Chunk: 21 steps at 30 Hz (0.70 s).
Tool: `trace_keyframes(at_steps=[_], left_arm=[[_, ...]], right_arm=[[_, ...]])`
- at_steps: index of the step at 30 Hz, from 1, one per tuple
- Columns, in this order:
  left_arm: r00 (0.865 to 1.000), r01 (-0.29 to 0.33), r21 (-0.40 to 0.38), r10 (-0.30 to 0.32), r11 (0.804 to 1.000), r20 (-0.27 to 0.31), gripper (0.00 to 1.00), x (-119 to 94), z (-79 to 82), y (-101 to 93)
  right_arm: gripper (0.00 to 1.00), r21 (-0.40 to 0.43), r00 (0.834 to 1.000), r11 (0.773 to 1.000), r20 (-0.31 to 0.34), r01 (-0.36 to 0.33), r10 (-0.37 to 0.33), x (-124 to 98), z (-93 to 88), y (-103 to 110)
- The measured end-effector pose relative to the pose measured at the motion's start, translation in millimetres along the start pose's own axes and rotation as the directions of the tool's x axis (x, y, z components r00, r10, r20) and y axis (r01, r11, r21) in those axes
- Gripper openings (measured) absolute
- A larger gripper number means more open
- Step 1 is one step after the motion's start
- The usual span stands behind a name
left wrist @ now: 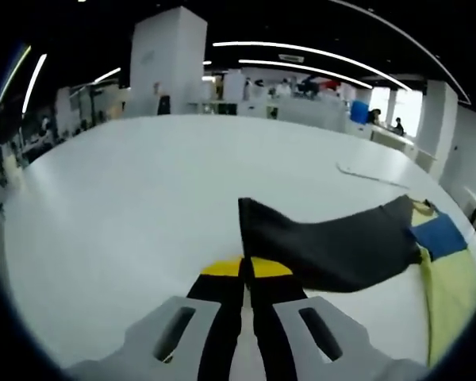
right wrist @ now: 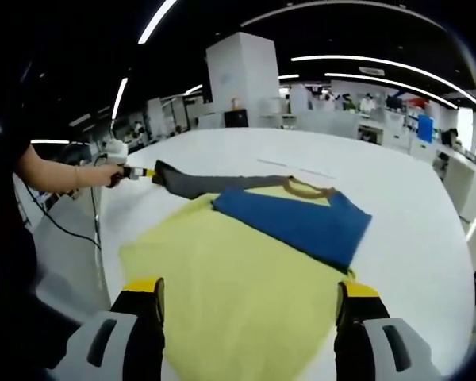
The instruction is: Fold the garment on the visible template until the final outline fits inside the template.
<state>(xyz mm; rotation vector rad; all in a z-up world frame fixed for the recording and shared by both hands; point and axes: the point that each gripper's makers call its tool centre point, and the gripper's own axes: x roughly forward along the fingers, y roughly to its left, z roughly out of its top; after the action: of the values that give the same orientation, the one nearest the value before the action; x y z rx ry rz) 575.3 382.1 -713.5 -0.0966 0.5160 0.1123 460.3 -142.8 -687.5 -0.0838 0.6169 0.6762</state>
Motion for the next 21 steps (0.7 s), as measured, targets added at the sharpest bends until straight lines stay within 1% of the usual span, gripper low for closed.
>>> trace_keyframes(at_steps=[3,5,8,11,13,16,19,21], left_arm=[[1.0,0.004,-0.045,-0.003,0.999,0.026,0.0,-2.7,6.6,4.0],[0.999,0.004,-0.056,-0.002,0.998,0.038,0.0,-4.3,9.7,6.7],[1.0,0.001,-0.036,0.0,0.999,0.023,0.0,-3.7,6.7,8.4],[1.0,0.004,-0.032,-0.003,0.999,0.012,0.0,-2.4,4.2,8.8],[1.0,-0.011,-0.014,0.011,1.0,-0.003,0.0,-0.6,2.0,11.9],[1.0,-0.012,-0.056,0.012,0.998,0.0,0.0,0.9,3.0,12.4],[1.0,-0.014,-0.035,0.014,0.999,-0.005,0.0,1.6,4.8,11.0],[1.0,-0.012,-0.043,0.012,0.999,0.001,0.0,1.4,6.7,10.1]], right_arm=[[0.89,0.002,1.0,1.0,0.005,0.003,-0.003,-0.9,0.0,0.4],[0.9,0.002,1.0,1.0,0.009,0.005,-0.005,-1.7,0.0,0.9],[0.91,0.004,1.0,1.0,0.009,0.005,-0.005,-2.5,-0.7,1.8],[0.91,0.008,1.0,1.0,0.011,0.007,-0.007,-3.4,-1.4,2.1],[0.91,0.008,1.0,1.0,0.01,0.01,-0.01,-4.4,-2.5,1.6],[0.91,0.011,1.0,1.0,0.009,0.011,-0.012,-6.2,-3.7,1.5],[0.92,0.012,1.0,1.0,0.01,0.014,-0.014,-8.6,-3.6,0.9],[0.93,0.012,1.0,1.0,0.014,0.016,-0.016,-9.9,-3.0,0.7]])
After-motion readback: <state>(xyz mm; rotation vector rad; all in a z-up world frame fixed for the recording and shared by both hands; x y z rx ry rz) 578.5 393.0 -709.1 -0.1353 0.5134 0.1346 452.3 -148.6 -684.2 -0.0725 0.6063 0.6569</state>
